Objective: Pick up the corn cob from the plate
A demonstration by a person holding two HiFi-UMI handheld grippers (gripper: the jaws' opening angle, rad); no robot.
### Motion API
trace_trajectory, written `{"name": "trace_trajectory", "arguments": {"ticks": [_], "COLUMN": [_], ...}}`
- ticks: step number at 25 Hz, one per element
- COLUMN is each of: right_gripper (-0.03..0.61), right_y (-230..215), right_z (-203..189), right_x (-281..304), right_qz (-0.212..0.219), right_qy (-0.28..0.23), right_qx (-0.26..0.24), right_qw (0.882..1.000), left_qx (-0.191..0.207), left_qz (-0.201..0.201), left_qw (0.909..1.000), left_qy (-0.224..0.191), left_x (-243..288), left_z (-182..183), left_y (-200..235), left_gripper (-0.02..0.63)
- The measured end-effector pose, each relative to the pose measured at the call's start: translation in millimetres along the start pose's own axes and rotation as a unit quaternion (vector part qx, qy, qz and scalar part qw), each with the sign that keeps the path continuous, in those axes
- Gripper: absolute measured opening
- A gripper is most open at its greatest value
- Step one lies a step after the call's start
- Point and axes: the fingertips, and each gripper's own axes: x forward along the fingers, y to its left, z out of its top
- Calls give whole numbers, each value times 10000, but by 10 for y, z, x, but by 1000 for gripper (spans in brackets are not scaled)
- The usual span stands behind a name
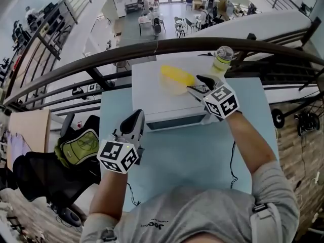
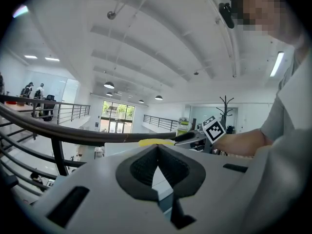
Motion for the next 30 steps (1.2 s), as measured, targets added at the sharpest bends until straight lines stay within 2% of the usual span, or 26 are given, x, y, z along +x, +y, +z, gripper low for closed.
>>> {"name": "trace_trajectory", "arguments": {"ticks": [7, 18, 30], "right_gripper": [279, 282, 270], "right_y": [-6, -28, 26], "right_z": [-73, 11, -112], "right_x": [396, 620, 763], "right_qz": [199, 429, 526], "right_qy": [322, 379, 938], "right_qx": [-267, -343, -311], "right_qw": [9989, 9978, 9937], "left_qx": [-56, -145, -295], "left_qz": [-146, -358, -374], "left_qw": [9999, 9992, 9989], "left_qy": [-14, -30, 15], "left_x": [301, 518, 570], "left_z": [61, 33, -97], "left_y": [147, 200, 263], "left_gripper": [8, 8, 8]}}
